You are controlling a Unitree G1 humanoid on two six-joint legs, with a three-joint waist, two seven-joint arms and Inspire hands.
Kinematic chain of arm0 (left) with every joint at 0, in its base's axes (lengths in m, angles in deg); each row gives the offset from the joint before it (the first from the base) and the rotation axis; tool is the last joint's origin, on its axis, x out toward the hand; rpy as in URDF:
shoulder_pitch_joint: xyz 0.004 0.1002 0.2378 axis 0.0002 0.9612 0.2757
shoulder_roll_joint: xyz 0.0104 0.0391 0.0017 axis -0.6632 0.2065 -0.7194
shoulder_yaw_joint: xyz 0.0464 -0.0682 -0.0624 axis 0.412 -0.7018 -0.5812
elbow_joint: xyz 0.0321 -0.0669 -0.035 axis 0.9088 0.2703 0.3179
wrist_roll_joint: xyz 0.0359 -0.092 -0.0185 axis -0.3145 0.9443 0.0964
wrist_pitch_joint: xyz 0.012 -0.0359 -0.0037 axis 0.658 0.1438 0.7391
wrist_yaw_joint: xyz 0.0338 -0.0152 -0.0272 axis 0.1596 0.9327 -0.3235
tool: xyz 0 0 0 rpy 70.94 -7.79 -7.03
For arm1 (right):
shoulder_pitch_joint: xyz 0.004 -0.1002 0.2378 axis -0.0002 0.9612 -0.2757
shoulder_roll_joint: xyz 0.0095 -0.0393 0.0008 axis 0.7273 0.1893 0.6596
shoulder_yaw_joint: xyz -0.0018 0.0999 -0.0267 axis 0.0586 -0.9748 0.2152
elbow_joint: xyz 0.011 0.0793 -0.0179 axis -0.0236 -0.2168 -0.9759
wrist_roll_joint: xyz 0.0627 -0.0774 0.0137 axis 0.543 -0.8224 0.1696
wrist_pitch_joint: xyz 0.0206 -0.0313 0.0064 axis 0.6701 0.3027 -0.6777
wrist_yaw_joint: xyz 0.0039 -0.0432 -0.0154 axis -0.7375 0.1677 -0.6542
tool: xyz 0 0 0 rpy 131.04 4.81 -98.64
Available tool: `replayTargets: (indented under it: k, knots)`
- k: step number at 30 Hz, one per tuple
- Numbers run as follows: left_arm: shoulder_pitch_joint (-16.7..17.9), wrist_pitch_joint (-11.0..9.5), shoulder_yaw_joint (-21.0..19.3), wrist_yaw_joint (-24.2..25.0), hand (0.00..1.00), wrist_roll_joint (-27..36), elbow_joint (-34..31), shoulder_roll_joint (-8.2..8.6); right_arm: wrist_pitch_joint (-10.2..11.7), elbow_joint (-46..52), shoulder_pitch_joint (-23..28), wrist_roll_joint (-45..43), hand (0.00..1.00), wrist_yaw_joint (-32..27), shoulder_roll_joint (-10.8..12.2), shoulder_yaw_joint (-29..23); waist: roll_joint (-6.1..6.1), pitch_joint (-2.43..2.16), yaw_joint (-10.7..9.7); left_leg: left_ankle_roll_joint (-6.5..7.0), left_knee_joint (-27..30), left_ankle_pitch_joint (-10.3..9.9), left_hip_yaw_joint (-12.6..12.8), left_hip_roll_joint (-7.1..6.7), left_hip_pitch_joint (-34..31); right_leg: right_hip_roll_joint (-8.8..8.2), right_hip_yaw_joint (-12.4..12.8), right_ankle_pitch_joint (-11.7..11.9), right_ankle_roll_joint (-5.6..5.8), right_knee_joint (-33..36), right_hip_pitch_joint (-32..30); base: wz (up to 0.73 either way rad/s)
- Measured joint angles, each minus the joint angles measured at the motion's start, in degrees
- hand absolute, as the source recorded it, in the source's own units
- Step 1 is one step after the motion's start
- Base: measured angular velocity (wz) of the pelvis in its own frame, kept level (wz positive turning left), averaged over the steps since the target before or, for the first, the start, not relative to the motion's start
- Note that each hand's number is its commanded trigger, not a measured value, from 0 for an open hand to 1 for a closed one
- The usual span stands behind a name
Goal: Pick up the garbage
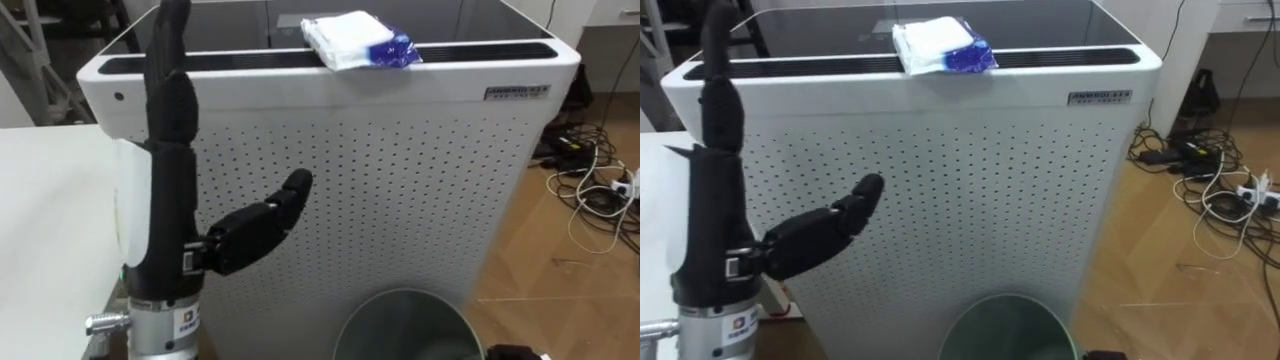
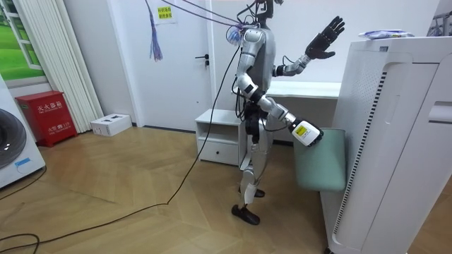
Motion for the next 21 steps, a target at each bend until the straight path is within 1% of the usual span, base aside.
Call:
replayTargets:
  k: [3,5,7,8,12,13,15,17,18,20,21]
  knots:
    - [-2.33,0.3,0.48,0.4,0.0,-0.47,-0.07,-0.14,0.0,0.0,-0.04,0.09,1.0,-0.02,-0.01,0.49,0.11,-0.07,-0.02,0.0,-0.04,0.0,0.03,-0.01,-0.03,0.03,-0.04,0.12,-0.18,-0.56,0.19,0.0]
    - [-3.84,0.52,0.61,0.43,0.0,-1.86,-0.14,-0.18,0.0,-0.01,-0.09,0.08,1.0,-0.1,-0.04,1.27,0.36,-0.14,-0.03,0.0,-0.23,0.0,0.18,0.02,0.08,0.1,0.2,0.16,-0.25,-0.81,0.23,-0.05]
    - [-4.12,0.86,0.83,0.58,0.0,-3.74,-0.51,-0.19,0.0,-0.01,-0.09,0.09,1.0,-0.13,-0.06,2.09,0.53,-0.23,-0.01,-0.01,-0.58,0.01,0.43,0.09,0.38,0.2,0.84,0.16,-0.25,-0.82,0.23,-0.09]
    - [-4.13,1.17,1.55,0.79,0.0,-4.15,-0.67,-0.21,0.0,-0.01,-0.1,0.13,1.0,0.0,-0.07,2.27,0.64,-0.3,0.09,-0.04,-1.01,0.09,0.61,0.07,0.69,0.22,1.18,0.16,-0.25,-0.82,0.23,-0.1]
    - [-4.31,2.39,2.16,2.0,0.0,-6.62,-0.67,-0.31,0.0,-0.01,-0.37,0.11,1.0,0.06,-0.11,4.16,0.7,-0.34,-0.13,-0.05,-1.03,0.1,0.61,0.1,0.66,0.25,1.19,0.16,-0.25,-0.86,0.21,-0.01]
    - [-4.4,3.02,2.15,2.04,0.0,-7.17,-0.66,-0.48,-0.01,-0.01,-0.39,0.05,1.0,0.52,-0.06,4.21,0.7,-0.34,-0.6,-0.05,-1.02,0.1,0.55,0.07,0.59,0.22,1.14,0.16,-0.25,-0.88,0.2,0.03]
    - [-4.59,4.23,2.13,2.05,0.0,-8.96,-0.66,-1.07,-0.01,-0.01,-0.54,0.02,1.0,1.61,0.02,4.21,0.69,-0.33,-0.93,-0.05,-1.02,0.1,0.54,0.05,0.58,0.2,1.22,0.16,-0.25,-0.88,0.21,0.0]
    - [-5.27,5.09,2.14,2.16,0.0,-11.78,-0.61,-2.54,-0.01,-0.01,-0.73,0.0,1.0,2.46,0.03,4.21,0.71,-0.3,-1.18,-0.04,-1.01,0.1,0.57,0.04,0.63,0.18,1.31,0.16,-0.25,-0.92,0.27,0.0]
    - [-5.53,5.32,2.14,2.18,0.0,-12.48,-0.58,-2.88,-0.01,-0.01,-0.74,0.0,1.0,2.49,0.03,4.21,0.72,-0.29,-1.21,-0.03,-1.0,0.11,0.57,0.04,0.63,0.18,1.31,0.16,-0.25,-0.94,0.3,0.0]
    - [-6.3,6.16,2.14,2.27,0.0,-14.11,-0.57,-3.95,-0.01,-0.01,-0.8,0.01,1.0,2.54,0.03,4.21,0.97,-0.13,-1.1,-0.03,-0.91,0.11,0.56,0.05,0.68,0.18,1.3,0.16,-0.25,-1.04,0.44,0.0]
    - [-6.31,6.38,2.14,2.27,0.0,-14.16,-0.56,-4.12,-0.01,-0.01,-0.83,0.0,1.0,2.56,0.03,4.21,1.1,-0.06,-1.13,-0.03,-0.91,0.11,0.56,0.05,0.69,0.18,1.31,0.16,-0.25,-1.09,0.5,0.0]
